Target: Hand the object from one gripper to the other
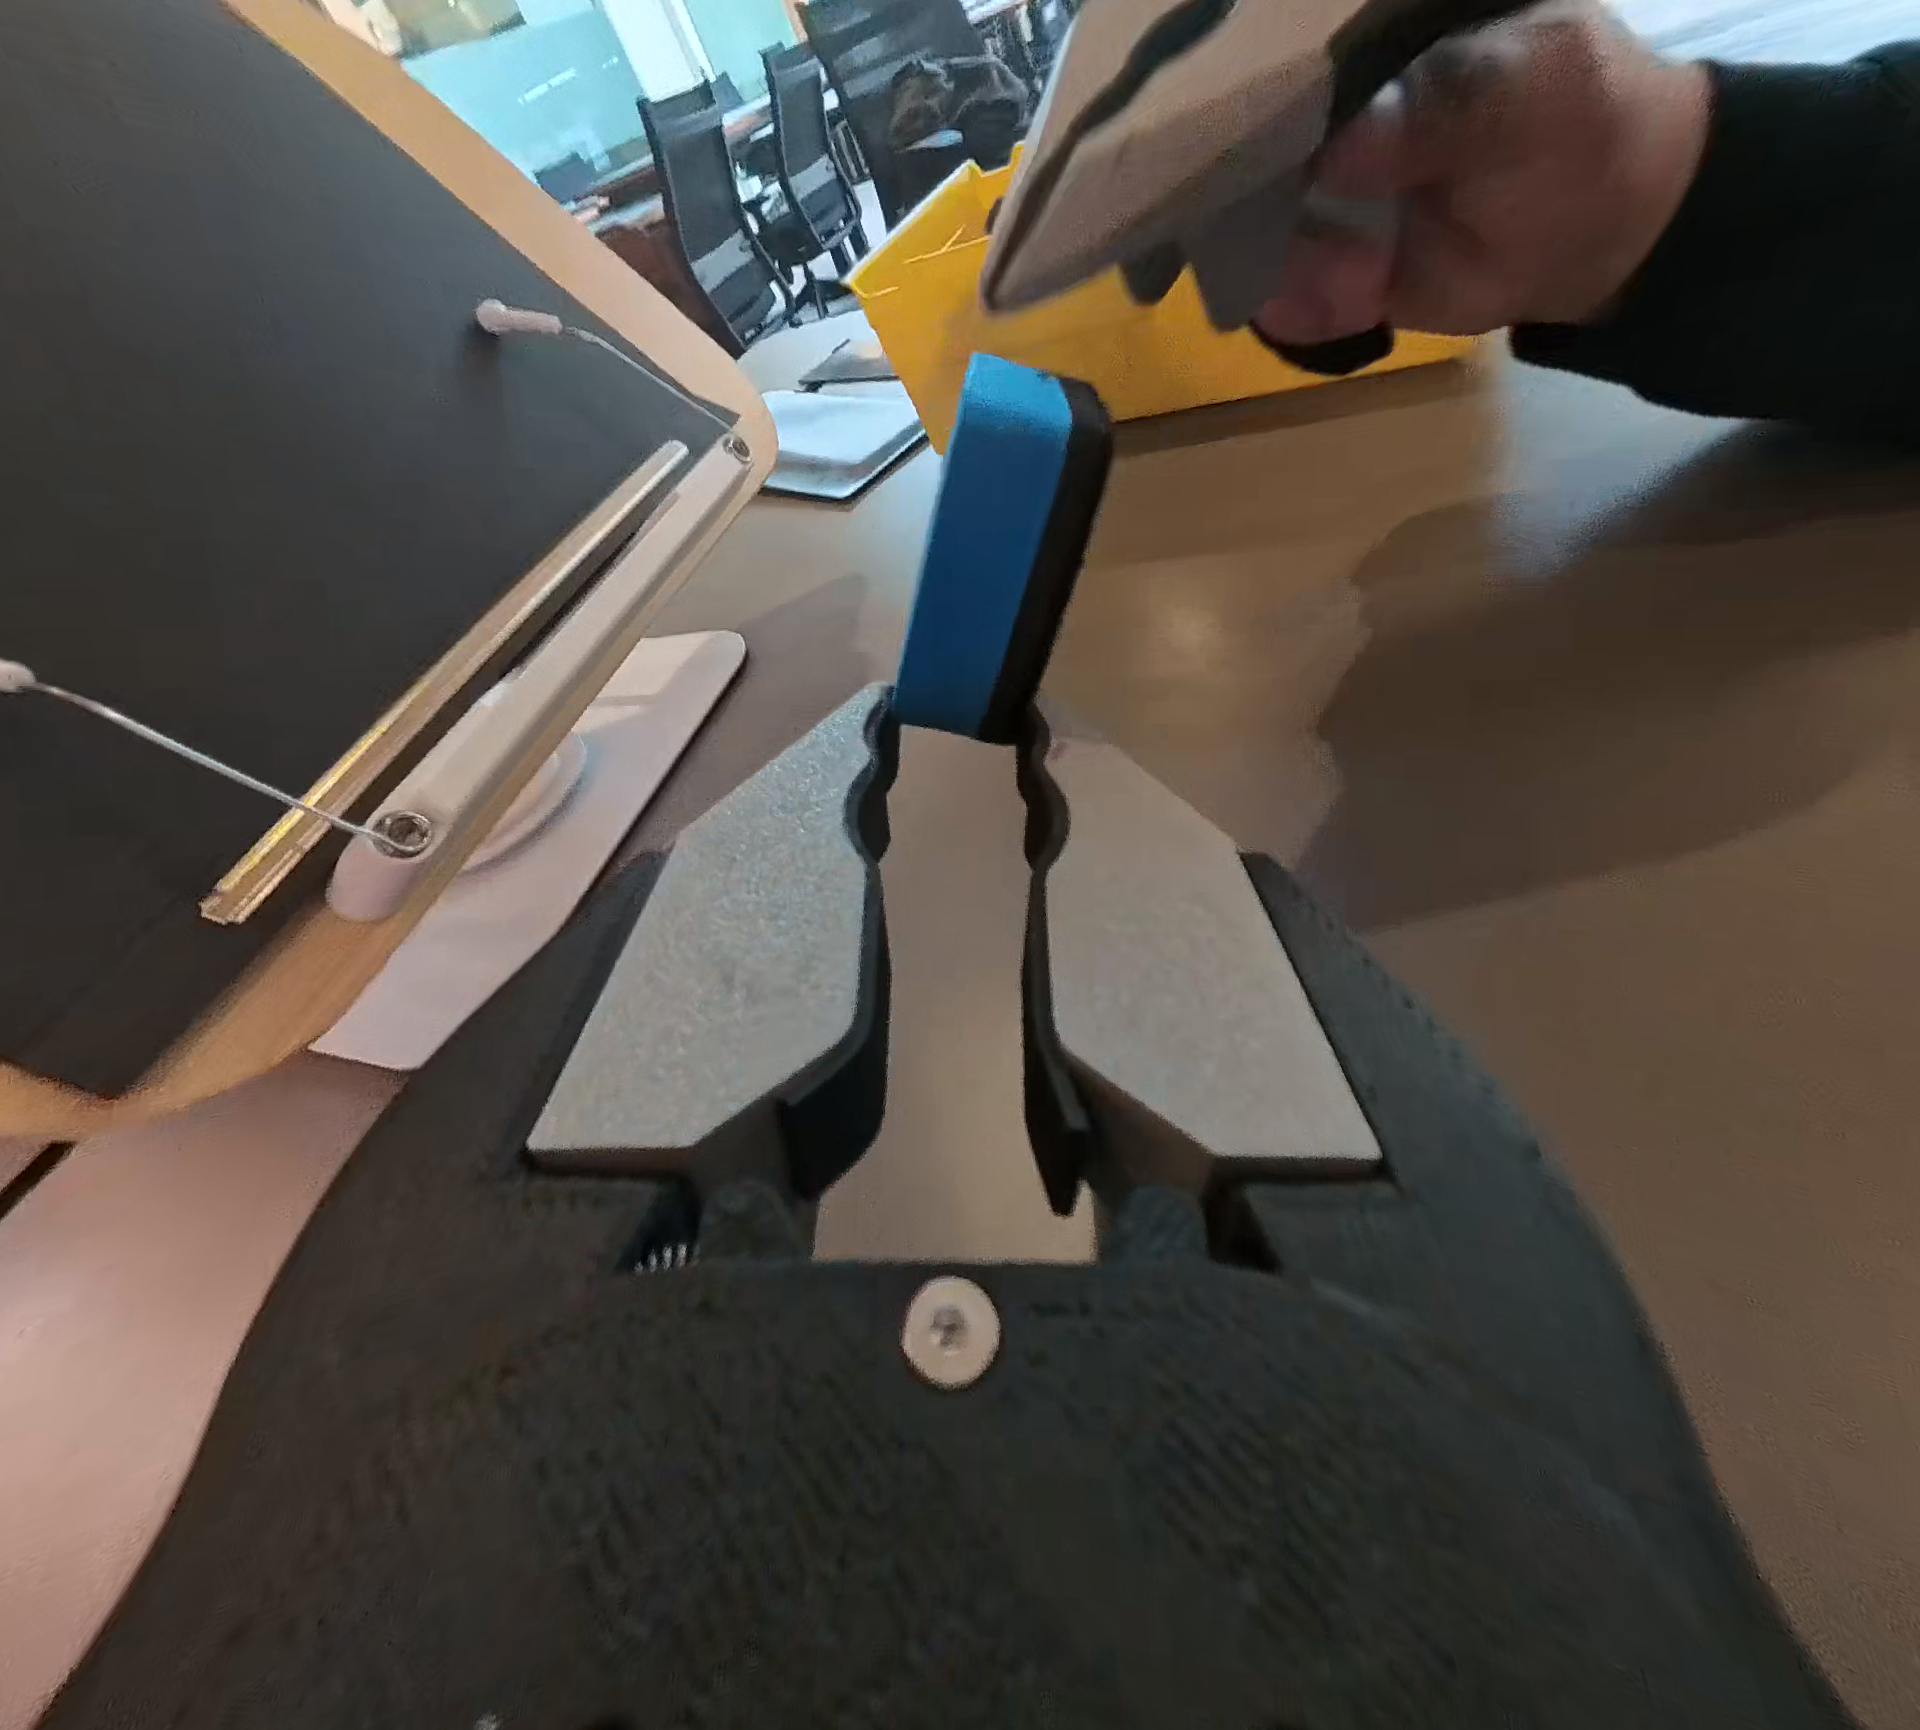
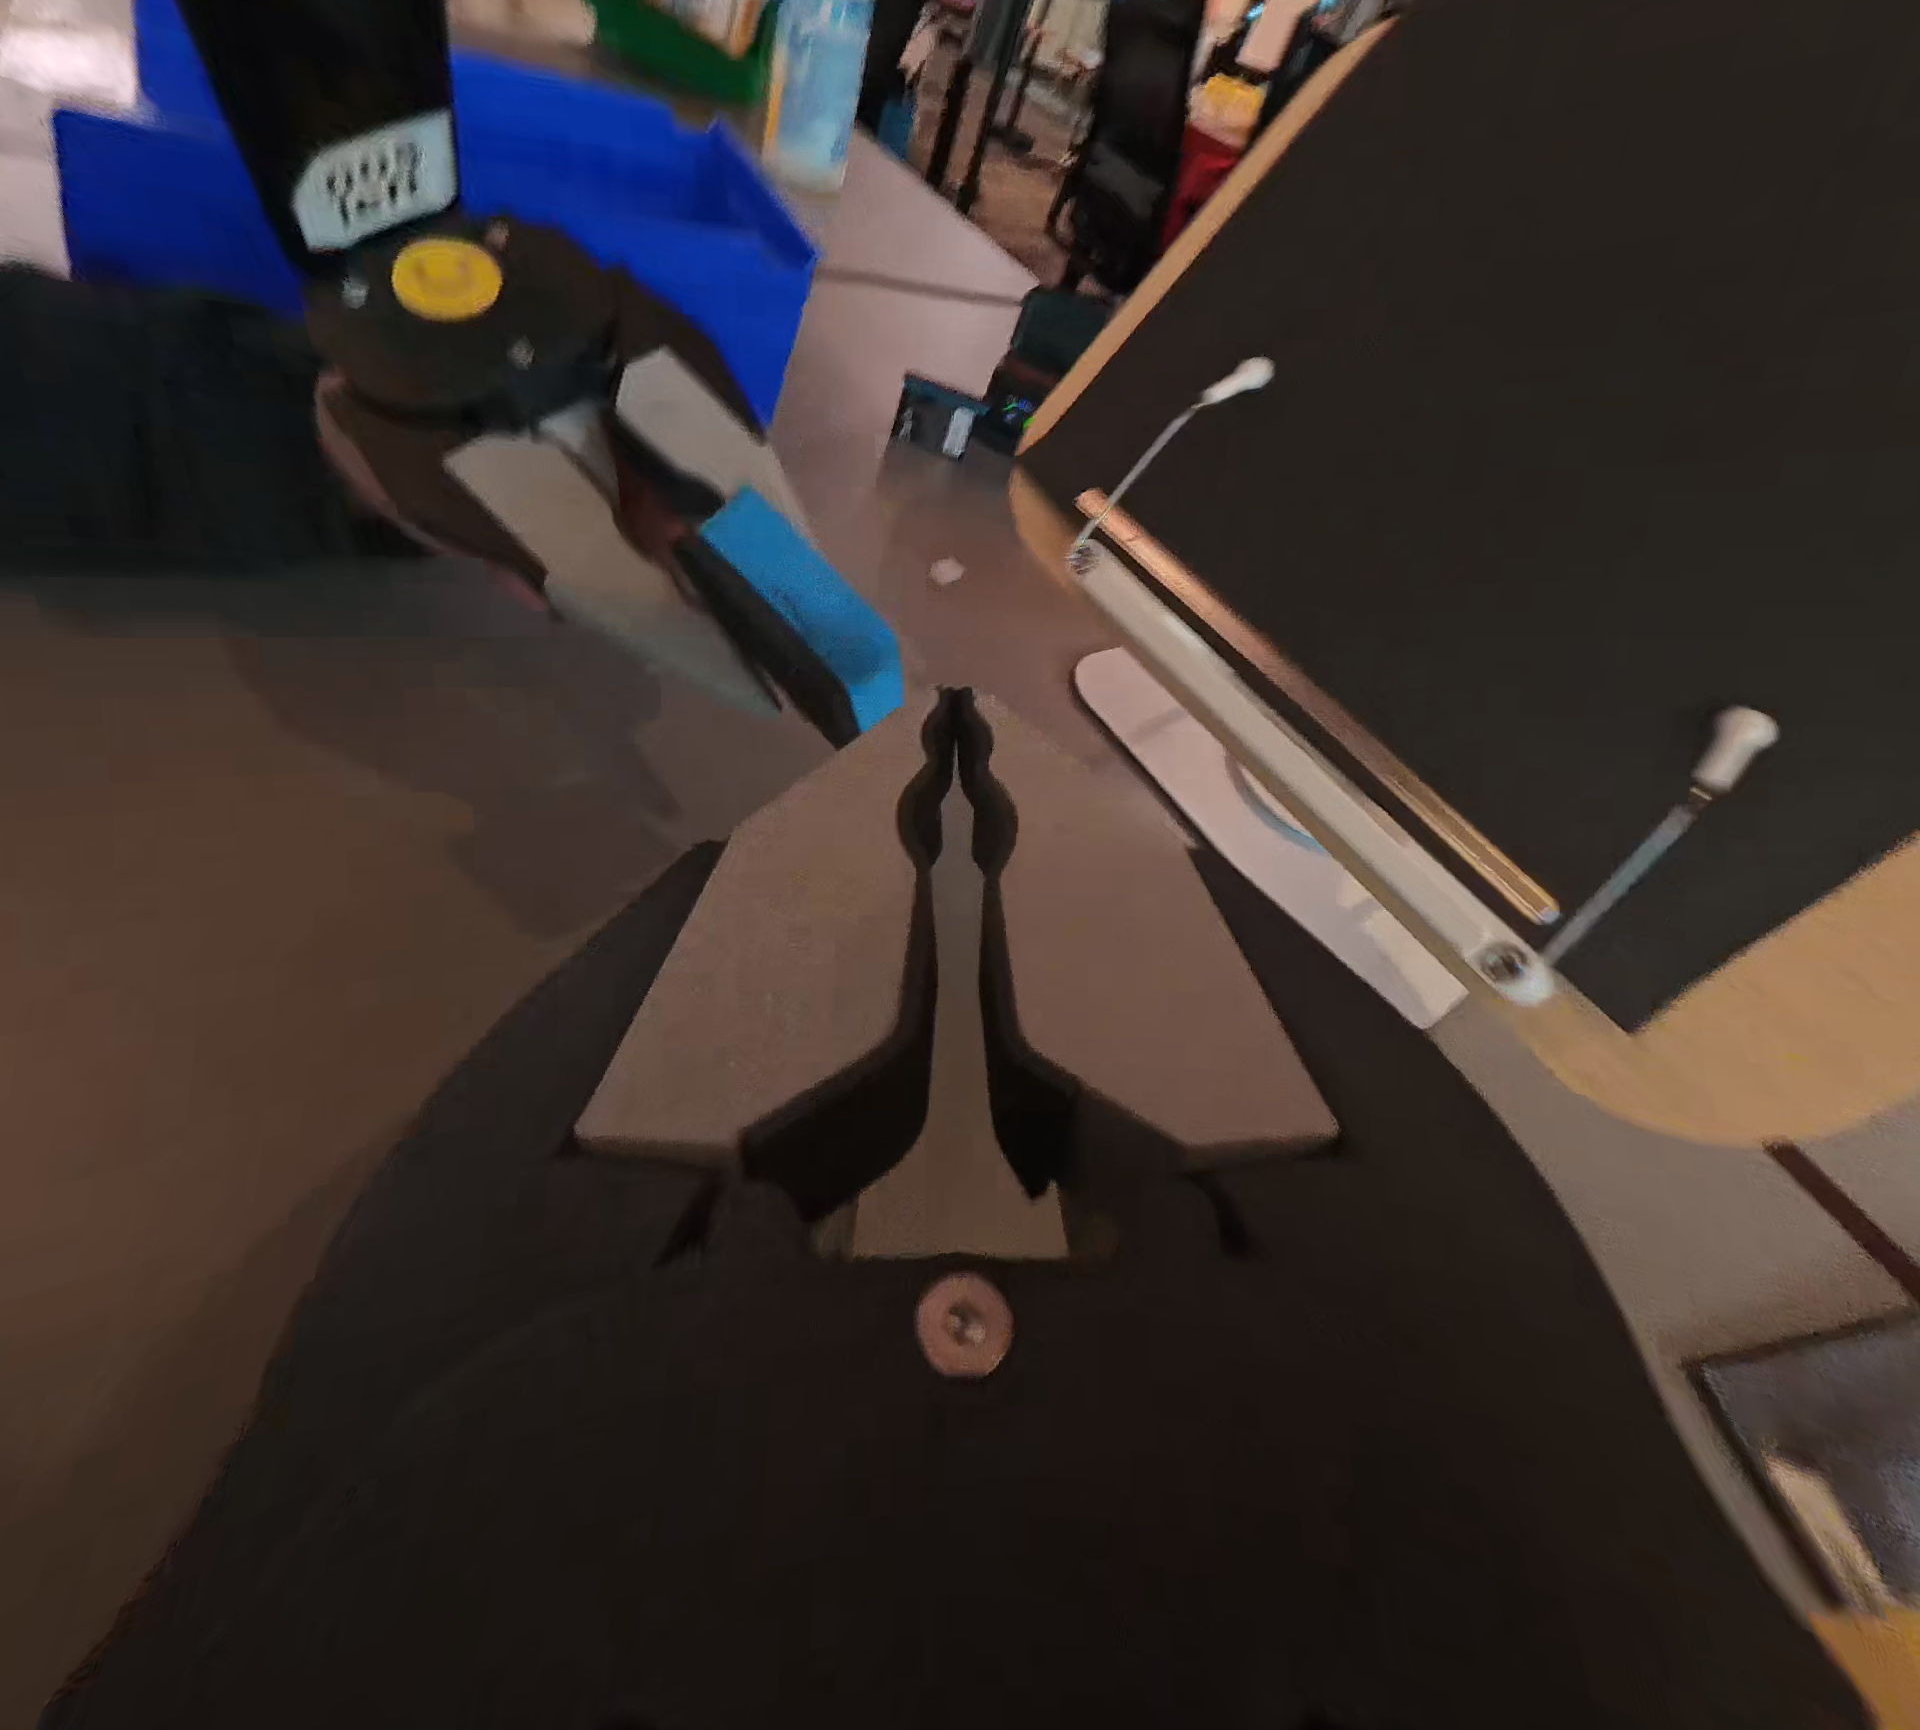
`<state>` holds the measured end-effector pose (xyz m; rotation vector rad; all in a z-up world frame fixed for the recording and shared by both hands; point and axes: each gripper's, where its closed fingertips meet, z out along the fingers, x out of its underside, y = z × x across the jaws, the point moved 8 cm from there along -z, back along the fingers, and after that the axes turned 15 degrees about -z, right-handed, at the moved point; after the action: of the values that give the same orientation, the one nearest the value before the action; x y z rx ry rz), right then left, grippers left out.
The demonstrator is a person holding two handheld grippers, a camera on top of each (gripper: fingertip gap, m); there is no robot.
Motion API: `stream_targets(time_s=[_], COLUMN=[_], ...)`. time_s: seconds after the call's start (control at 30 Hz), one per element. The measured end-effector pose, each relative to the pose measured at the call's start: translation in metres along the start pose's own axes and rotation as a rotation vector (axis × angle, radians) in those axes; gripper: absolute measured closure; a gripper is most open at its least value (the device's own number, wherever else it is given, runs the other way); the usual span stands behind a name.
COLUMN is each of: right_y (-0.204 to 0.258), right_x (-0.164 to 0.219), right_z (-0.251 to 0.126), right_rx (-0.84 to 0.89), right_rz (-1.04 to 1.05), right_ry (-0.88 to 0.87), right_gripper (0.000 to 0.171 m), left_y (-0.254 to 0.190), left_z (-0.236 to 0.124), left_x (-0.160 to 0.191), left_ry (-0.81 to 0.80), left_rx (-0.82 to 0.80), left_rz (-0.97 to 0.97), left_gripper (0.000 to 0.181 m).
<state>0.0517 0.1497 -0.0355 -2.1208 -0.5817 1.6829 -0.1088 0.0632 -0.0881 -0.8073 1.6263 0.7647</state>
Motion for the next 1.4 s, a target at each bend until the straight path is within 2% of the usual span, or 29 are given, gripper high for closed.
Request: stream_targets(time_s=[0.1,0.23,0.3,0.37,0.43,0.5,0.57,0.67,0.7,0.77,0.87,0.97,1.07,1.2,1.3,1.37,1.4], right_y=[-0.012,-0.003,0.0,0.007,0.015,0.024,0.032,0.027,0.017,-0.021,-0.1,-0.16,-0.187,-0.185,-0.168,-0.168,-0.168], right_x=[0.004,0.022,0.018,0.005,-0.004,-0.009,-0.012,-0.014,-0.015,-0.016,-0.005,0.028,0.071,0.14,0.167,0.163,0.154], right_z=[-0.024,-0.036,-0.037,-0.033,-0.023,-0.013,-0.007,-0.011,-0.019,-0.048,-0.117,-0.169,-0.195,-0.205,-0.203,-0.205,-0.204], right_rx=[0.067,0.004,-0.054,-0.15,-0.199,-0.209,-0.26,-0.242,-0.176,0.05,0.448,0.636,0.697,0.615,0.485,0.536,0.569], right_rz=[0.149,0.214,0.264,0.298,0.288,0.247,0.217,0.224,0.219,0.205,0.196,0.197,0.127,0.063,0.219,0.228,0.233], right_ry=[0.004,-0.017,-0.073,-0.162,-0.169,-0.169,-0.164,-0.094,-0.069,0.014,0.224,0.547,0.869,1.283,1.386,1.382,1.345], right_gripper=[0.171,0.171,0.137,0.128,0.118,0.124,0.147,0.15,0.15,0.151,0.15,0.15,0.149,0.149,0.142,0.144,0.139], left_y=[-0.005,-0.01,-0.016,-0.018,-0.023,-0.03,-0.036,-0.036,-0.034,-0.03,-0.018,-0.01,-0.004,0.003,0.005,0.006,0.006], left_z=[0.004,0.007,0.003,0.003,0.004,0.005,0.009,0.012,0.012,0.011,0.013,0.017,0.019,0.022,0.022,0.023,0.024], left_x=[-0.004,-0.005,-0.007,-0.011,-0.013,-0.012,-0.008,-0.007,-0.008,-0.008,-0.003,0.001,0.006,0.013,0.014,0.016,0.018], left_ry=[-0.01,-0.02,-0.032,-0.046,-0.052,-0.019,0.034,0.043,0.036,0.024,0.052,0.086,0.12,0.183,0.174,0.195,0.201], left_rx=[0.016,0.105,0.199,0.228,0.264,0.298,0.314,0.288,0.264,0.19,0.007,-0.131,-0.188,-0.253,-0.225,-0.204,-0.208], left_rz=[-0.043,-0.099,-0.14,-0.193,-0.212,-0.207,-0.209,-0.237,-0.231,-0.188,-0.11,-0.072,-0.092,-0.094,-0.151,-0.187,-0.185], left_gripper=[0.162,0.162,0.162,0.162,0.162,0.162,0.162,0.161,0.159,0.151,0.155,0.156,0.159,0.161,0.162,0.152,0.145])
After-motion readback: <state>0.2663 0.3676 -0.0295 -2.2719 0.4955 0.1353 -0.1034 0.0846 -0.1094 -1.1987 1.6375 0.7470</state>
